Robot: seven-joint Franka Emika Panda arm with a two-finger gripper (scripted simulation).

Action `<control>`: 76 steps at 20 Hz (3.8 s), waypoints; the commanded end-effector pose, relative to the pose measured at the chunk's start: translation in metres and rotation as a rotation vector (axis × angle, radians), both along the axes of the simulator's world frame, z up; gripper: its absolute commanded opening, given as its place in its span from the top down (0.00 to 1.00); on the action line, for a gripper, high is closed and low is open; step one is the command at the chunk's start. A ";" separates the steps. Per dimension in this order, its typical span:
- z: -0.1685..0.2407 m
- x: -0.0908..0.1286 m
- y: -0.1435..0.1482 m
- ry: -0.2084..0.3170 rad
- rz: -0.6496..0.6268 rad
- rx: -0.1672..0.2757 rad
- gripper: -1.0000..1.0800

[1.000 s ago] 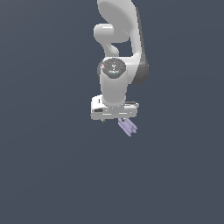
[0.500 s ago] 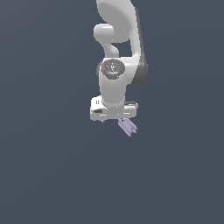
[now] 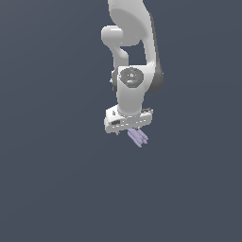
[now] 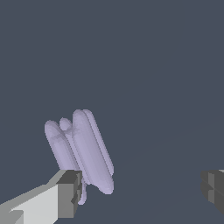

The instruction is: Pick up the object and move it to a goal position.

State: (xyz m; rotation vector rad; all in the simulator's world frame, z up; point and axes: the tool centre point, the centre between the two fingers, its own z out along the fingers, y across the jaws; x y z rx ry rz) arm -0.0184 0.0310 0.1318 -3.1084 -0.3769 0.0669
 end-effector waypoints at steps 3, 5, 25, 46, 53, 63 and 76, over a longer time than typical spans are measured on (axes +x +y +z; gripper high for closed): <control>-0.015 -0.010 0.022 -0.016 0.143 0.000 0.04; -0.021 -0.015 0.031 -0.024 0.204 0.000 0.04; -0.052 -0.031 0.057 -0.043 0.369 0.004 0.04; -0.086 -0.031 0.057 -0.044 0.373 0.004 1.00; -0.076 -0.031 0.051 -0.045 0.373 0.003 1.00; -0.021 -0.036 0.016 -0.045 0.373 0.003 1.00; 0.113 -0.047 -0.069 -0.046 0.374 0.007 1.00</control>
